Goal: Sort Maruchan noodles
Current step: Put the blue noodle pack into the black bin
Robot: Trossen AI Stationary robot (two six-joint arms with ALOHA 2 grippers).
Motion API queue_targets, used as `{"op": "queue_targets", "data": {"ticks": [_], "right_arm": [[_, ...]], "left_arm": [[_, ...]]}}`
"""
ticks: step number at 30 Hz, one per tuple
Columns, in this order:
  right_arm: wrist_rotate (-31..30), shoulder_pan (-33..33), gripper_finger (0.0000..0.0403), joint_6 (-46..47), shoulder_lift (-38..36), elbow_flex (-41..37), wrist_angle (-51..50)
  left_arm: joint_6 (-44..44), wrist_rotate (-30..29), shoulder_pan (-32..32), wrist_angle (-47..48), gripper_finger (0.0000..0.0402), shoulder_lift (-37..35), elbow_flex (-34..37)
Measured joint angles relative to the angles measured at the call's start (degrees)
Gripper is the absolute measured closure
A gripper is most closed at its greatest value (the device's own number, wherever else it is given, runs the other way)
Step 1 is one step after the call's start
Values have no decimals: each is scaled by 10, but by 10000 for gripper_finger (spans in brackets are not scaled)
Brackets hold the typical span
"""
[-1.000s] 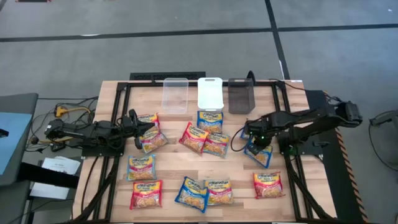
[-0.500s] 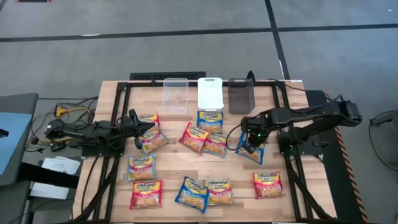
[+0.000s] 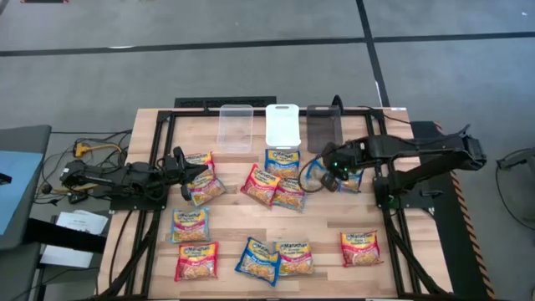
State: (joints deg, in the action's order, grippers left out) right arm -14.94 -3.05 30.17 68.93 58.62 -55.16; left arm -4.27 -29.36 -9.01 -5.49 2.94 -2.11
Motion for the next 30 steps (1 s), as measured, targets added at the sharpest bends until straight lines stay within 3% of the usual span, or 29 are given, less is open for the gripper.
{"op": "queue_targets", "data": {"ticks": [6,9,20,30], "right_arm": [[-140,-56,396,-127,0,17,71],[-177,-91,396,-201,0,17,119],[-184,-239,396,-413,49,16,248],[-184,-305,397,-467,138,17,282]], "left_arm": [[-4,0,0,0,402,0,0],[-20,0,0,0,401,0,0],[-25,0,0,0,401,0,0],[-25,0,0,0,402,0,0]]}}
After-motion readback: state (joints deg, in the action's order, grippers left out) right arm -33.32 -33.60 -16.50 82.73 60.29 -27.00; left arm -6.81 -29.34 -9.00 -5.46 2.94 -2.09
